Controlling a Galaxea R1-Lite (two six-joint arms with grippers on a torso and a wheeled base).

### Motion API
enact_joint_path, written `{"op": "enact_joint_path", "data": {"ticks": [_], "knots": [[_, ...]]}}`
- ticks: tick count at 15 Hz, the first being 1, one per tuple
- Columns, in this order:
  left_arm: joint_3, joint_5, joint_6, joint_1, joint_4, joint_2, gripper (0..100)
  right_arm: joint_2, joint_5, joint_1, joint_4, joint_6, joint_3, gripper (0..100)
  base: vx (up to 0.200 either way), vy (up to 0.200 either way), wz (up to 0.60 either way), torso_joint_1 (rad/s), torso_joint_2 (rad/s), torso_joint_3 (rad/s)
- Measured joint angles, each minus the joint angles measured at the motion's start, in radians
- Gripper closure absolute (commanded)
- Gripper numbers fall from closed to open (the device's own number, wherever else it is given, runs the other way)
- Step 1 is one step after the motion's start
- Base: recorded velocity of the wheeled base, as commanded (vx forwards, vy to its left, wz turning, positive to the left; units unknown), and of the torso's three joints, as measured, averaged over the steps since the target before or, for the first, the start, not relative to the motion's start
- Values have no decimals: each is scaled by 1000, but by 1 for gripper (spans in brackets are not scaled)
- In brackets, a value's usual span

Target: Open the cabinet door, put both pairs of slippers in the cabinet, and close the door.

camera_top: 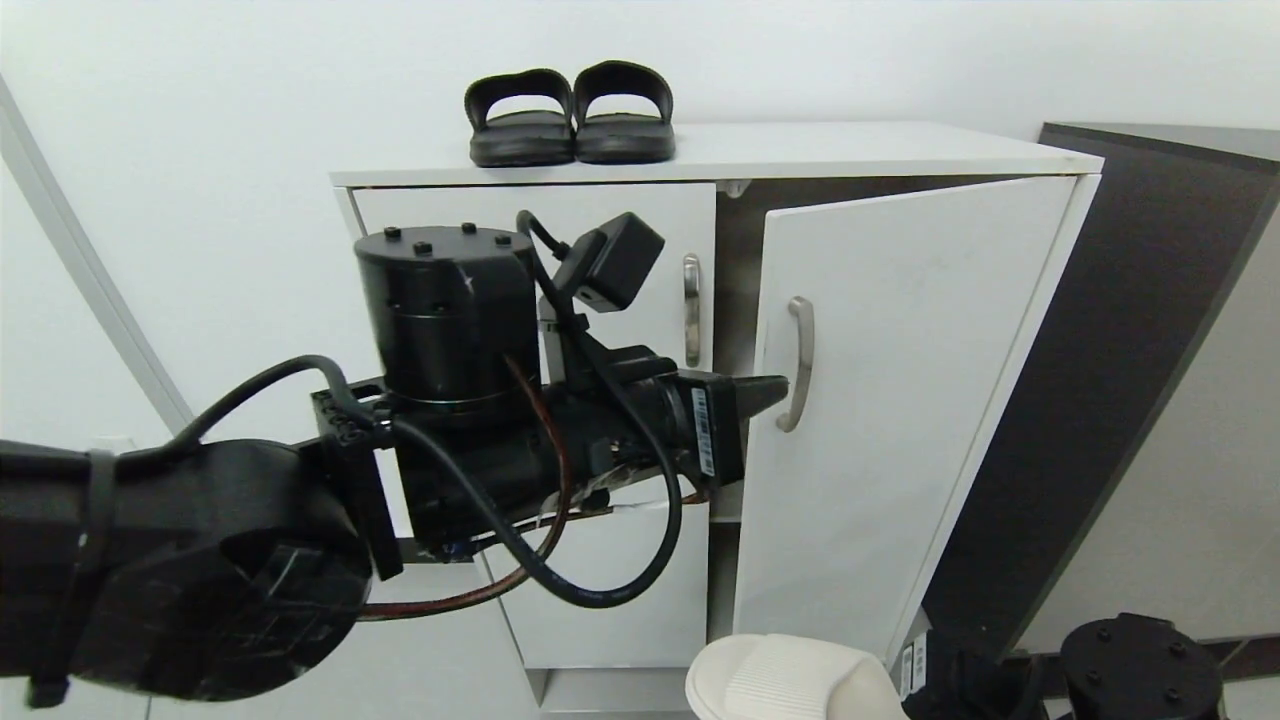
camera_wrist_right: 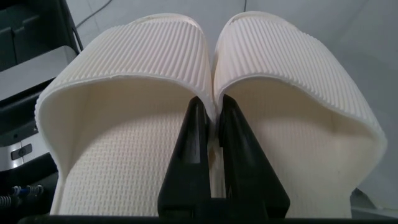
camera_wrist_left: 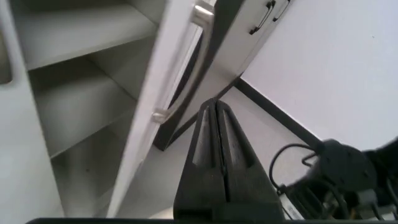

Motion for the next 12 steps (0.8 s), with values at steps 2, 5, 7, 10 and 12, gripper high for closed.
{"op": "enact_joint_path", "data": {"ticks": [2,5,7,10,12], "knots": [[43,11,-1,0,-2,-43,100,1,0,3,-20,-1,5,100,0,0,0,0,0,0],[97,10,-4,32,-46,-96,100,4,0,9,-20,-11,7,100,0,0,0,0,0,0],[101,8,-5,61,-78,-95,100,10,0,9,-20,-13,8,100,0,0,0,0,0,0],[85,7,-7,93,-141,-48,100,15,0,10,-20,-14,10,100,0,0,0,0,0,0],[52,6,-7,111,-174,14,100,20,0,10,-20,-14,12,100,0,0,0,0,0,0]]}}
